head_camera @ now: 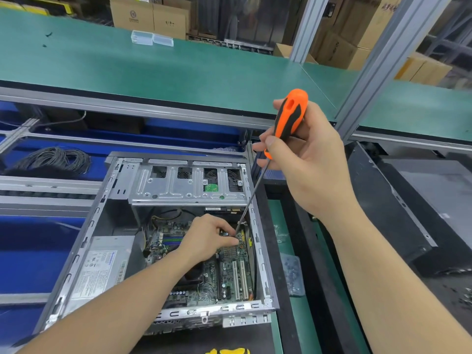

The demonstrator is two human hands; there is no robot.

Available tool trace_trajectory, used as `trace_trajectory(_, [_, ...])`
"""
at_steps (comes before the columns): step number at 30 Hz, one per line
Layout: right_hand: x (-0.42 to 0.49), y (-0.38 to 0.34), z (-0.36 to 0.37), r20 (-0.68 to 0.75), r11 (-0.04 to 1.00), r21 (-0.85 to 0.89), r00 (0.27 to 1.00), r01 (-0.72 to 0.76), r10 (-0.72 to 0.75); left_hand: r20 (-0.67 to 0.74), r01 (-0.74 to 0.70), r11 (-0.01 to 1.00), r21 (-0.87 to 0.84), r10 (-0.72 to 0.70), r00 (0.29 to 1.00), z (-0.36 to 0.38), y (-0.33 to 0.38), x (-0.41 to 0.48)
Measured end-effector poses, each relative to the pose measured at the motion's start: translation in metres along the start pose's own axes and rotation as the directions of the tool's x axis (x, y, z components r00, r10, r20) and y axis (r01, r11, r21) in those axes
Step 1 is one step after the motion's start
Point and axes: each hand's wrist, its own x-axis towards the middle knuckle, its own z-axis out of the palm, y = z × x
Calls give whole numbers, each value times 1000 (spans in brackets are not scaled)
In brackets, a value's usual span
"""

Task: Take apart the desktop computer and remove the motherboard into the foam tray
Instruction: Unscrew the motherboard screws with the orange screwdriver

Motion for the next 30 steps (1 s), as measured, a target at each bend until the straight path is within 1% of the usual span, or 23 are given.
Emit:
trace_trajectory(4, [-1,-2,-1,-10,1000,25,1000,-14,14,2,11,999,52,-11,1000,0,0,-1])
trace_trajectory(7, [0,-2,-5,-29,999,38,1000,-9,10,34,24,992,121,-28,999,-9,1,-2])
trace_trajectory(8, [0,-1,-7,-34,999,40,999,-4,5,53,78,991,109,-84,995,-15,-1,-3])
trace_trajectory(9, [0,0,-8,-33,999,39,999,-2,3,99,189,981,-30,-186,978,-21,-4,-3])
trace_trajectory(10, [-1,1,-9,-28,999,39,1000,-7,8,196,324,910,-260,-278,940,-27,-6,-5])
trace_trajectory(11, [-2,5,-9,-16,999,45,1000,-23,24,334,451,745,-492,-317,888,-33,-6,-6])
trace_trajectory(12, [-3,9,-8,1,997,59,999,-51,51,457,537,554,-637,-289,841,-40,-3,-9])
trace_trajectory(13, [-5,14,-6,21,993,80,996,-87,85,537,581,401,-708,-228,812,-46,-2,-11])
trace_trajectory(14, [-7,19,-2,41,987,104,992,-124,120,575,601,311,-736,-182,798,-51,1,-14])
trace_trajectory(15, [-9,24,3,60,980,124,987,-157,150,591,606,282,-744,-146,794,-56,2,-16])
trace_trajectory(16, [-11,29,9,77,972,141,981,-185,176,593,602,296,-742,-130,795,-60,4,-18])
trace_trajectory(18, [-13,39,20,110,959,166,971,-228,212,564,555,405,-727,-110,818,-62,6,-22])
trace_trajectory(20, [-15,48,31,146,950,186,963,-250,225,498,454,516,-726,-60,865,-61,7,-25])
trace_trajectory(21, [-15,52,35,166,948,190,960,-257,227,460,401,554,-730,-36,887,-59,7,-25])
trace_trajectory(23, [-16,59,45,204,945,187,952,-268,229,402,305,601,-739,30,915,-54,6,-27])
trace_trajectory(26, [-15,69,56,228,937,191,942,-291,247,364,155,689,-708,168,916,-48,5,-28])
trace_trajectory(28, [-15,77,60,229,938,191,943,-288,243,310,62,752,-656,194,931,-45,7,-29])
trace_trajectory(30, [-15,83,63,225,939,203,947,-276,230,257,2,793,-609,196,946,-43,6,-26])
